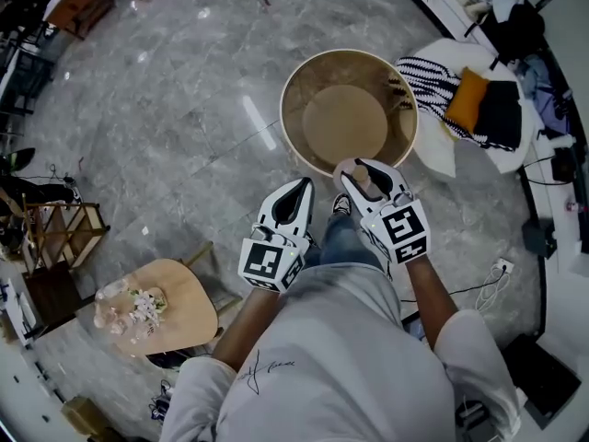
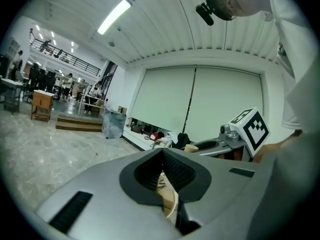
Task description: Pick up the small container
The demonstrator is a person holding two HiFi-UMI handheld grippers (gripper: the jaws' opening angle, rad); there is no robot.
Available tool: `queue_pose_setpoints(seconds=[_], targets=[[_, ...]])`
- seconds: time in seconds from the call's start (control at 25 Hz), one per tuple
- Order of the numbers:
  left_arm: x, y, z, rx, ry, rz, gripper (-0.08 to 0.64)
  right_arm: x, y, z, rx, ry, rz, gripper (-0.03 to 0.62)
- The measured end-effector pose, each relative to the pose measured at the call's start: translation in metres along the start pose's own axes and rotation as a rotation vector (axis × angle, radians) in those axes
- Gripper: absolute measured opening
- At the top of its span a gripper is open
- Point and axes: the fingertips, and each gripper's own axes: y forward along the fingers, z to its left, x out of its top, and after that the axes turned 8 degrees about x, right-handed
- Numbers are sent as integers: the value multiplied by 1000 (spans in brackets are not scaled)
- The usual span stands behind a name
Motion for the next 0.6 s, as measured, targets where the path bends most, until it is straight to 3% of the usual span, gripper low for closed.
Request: queue_pose_setpoints(seconds=[0.24,0.6], targets=[[4,-17,-5,-29,17,-15,16,10,-9,16,2,-13,-8,140],[13,-46,11,-14,11,-50,16,25,-24,45,-7,-20,-40,140]])
